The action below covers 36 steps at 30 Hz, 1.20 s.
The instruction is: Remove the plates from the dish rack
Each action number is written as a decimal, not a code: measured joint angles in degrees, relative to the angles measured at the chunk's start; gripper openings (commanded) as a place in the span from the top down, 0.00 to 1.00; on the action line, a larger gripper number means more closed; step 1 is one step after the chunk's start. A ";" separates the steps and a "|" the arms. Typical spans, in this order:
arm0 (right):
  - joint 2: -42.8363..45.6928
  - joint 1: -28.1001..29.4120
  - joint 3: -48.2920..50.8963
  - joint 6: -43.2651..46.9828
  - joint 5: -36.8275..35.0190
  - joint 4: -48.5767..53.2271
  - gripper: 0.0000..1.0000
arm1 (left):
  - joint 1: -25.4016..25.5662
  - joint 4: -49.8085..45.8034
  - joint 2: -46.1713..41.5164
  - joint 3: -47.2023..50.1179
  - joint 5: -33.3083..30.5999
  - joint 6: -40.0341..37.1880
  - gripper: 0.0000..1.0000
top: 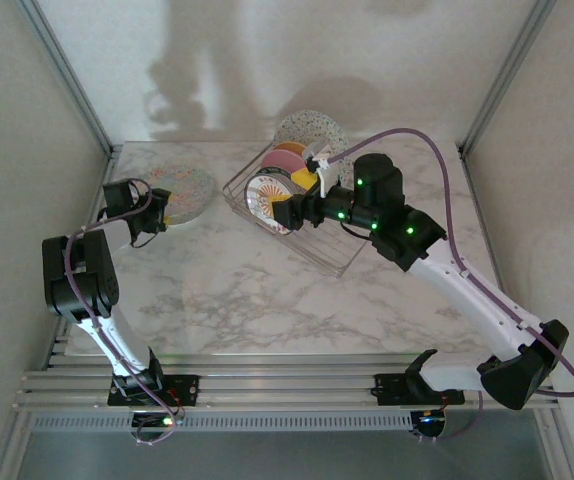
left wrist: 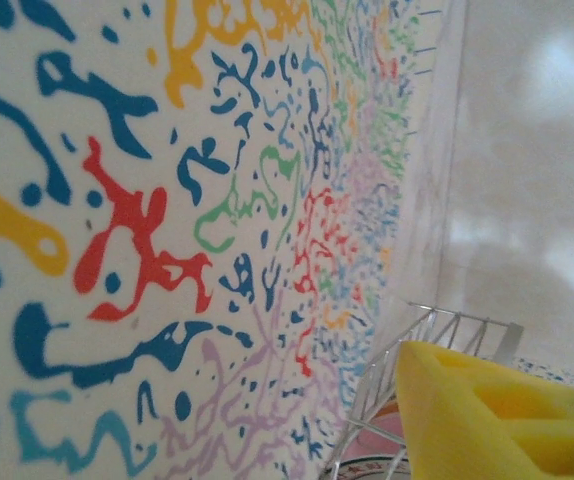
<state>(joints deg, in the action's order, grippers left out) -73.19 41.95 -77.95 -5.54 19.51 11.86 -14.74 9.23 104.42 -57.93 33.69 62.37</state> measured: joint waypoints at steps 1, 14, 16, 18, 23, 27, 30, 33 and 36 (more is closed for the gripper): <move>0.00 0.00 0.00 0.00 0.00 0.00 0.14 | 0.00 -0.85 0.00 -0.20 -0.28 -0.13 0.39; 0.00 0.00 -0.04 0.00 -0.02 0.00 0.14 | -0.13 -8.41 0.02 -2.40 -2.23 -1.14 0.38; 0.00 0.00 -0.04 0.02 -0.02 0.00 0.14 | -0.22 -8.85 0.09 -2.40 -2.25 -1.14 0.38; 0.00 0.00 -0.04 0.02 -0.02 0.02 0.14 | -0.28 -9.33 0.28 -2.40 -2.45 -1.14 0.37; 0.00 0.00 -0.04 0.00 -0.02 0.02 0.14 | -0.42 -10.67 0.63 -2.62 -3.10 -1.14 0.37; 0.00 0.00 -0.04 0.00 -0.02 0.02 0.14 | -0.44 -11.34 0.68 -2.82 -3.52 -1.16 0.37; 0.00 0.00 -0.04 0.00 -0.04 0.02 0.14 | -0.44 -11.89 0.68 -2.93 -3.54 -1.14 0.37; 0.00 0.00 -0.04 0.00 -0.09 0.02 0.14 | -0.44 -12.28 0.68 -3.34 -3.69 -1.14 0.37; 0.00 0.00 -0.04 0.00 -0.50 0.02 0.14 | -0.44 -12.50 0.68 -3.52 -3.72 -1.16 0.37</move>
<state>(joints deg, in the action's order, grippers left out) -73.19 41.95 -78.00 -5.54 19.00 11.88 -15.18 -3.27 105.10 -61.45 29.98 61.21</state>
